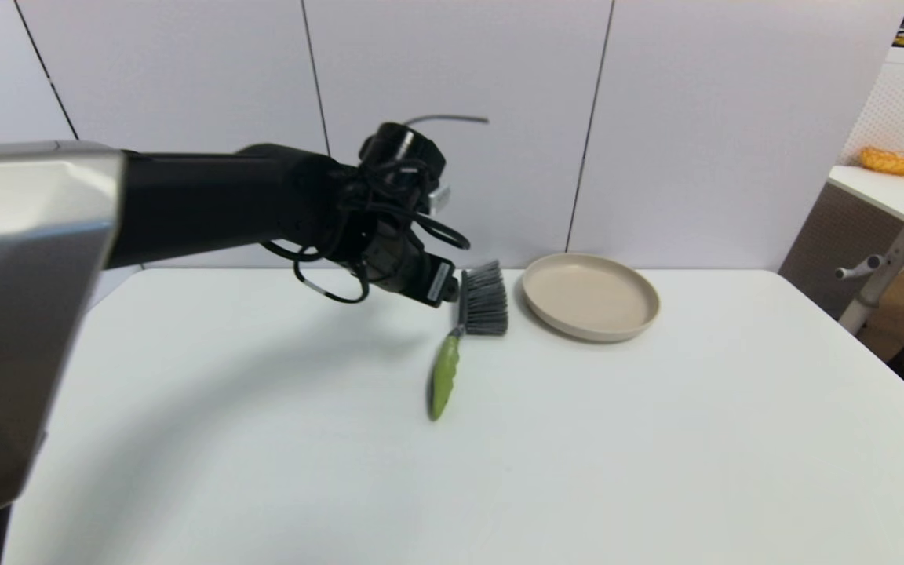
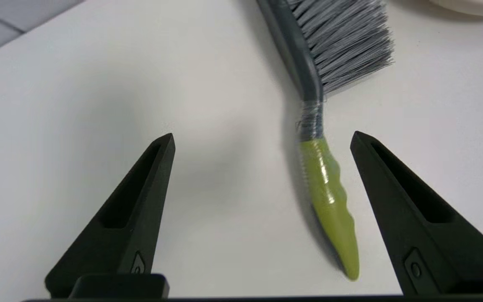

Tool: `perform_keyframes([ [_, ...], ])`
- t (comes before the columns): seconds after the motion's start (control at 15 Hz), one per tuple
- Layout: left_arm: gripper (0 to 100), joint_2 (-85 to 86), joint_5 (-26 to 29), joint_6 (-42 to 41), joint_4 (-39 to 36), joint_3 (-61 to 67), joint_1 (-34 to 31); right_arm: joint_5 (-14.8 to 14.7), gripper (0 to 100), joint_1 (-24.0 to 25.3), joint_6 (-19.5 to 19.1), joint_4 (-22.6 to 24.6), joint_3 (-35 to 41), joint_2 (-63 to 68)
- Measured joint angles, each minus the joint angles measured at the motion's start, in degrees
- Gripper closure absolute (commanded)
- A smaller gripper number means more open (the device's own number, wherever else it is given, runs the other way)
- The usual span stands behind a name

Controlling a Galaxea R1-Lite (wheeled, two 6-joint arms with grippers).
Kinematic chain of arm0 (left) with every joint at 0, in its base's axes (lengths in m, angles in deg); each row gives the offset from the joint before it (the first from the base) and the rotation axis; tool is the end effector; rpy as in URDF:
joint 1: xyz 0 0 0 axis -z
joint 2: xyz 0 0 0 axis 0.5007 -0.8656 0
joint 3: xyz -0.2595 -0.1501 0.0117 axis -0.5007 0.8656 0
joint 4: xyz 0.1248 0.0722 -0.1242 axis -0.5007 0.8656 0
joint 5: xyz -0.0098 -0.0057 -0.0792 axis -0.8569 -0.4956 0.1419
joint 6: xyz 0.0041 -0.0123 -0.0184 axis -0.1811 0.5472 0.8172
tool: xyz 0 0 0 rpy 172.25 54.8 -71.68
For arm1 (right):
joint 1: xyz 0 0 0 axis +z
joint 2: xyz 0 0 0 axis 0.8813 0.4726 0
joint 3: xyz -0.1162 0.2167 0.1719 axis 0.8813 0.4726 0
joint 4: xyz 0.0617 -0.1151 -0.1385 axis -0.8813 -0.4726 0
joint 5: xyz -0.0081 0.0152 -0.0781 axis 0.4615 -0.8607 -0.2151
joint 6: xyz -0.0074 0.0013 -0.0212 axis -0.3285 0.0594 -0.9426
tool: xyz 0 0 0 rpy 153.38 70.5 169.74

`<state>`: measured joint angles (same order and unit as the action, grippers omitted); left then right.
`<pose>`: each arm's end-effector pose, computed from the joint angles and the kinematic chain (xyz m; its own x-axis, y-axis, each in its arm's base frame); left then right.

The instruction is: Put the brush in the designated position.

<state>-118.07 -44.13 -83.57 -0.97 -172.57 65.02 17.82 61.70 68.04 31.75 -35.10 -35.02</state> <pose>0.3393 -0.2327 0.2350 0.6908 -0.2761 -0.6683 0.4634 0.8785 0.1160 -0.0229 0.0011 0.0744 0.9989 0.0448 -0.0095 -0.0458 0.9881 -0.1467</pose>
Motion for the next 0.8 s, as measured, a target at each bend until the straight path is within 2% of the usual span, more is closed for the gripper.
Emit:
perform_keyframes([
  [0.27, 0, 13.8, -1.1, -0.6, 0.7, 8.0, -3.8, 0.0, 0, 0.0, 0.0, 0.0, 0.0, 0.0],
  [0.47, 0, 26.3, -1.2, -3.2, -0.1, 18.8, -8.9, 0.0, 0, 0.0, 0.0, 0.0, 0.0, 0.0],
  [0.8, 0, 48.2, -0.9, -5.0, -10.2, 43.4, -15.9, 0.0, 0, 0.0, 0.0, 0.0, 0.0, 0.0],
])
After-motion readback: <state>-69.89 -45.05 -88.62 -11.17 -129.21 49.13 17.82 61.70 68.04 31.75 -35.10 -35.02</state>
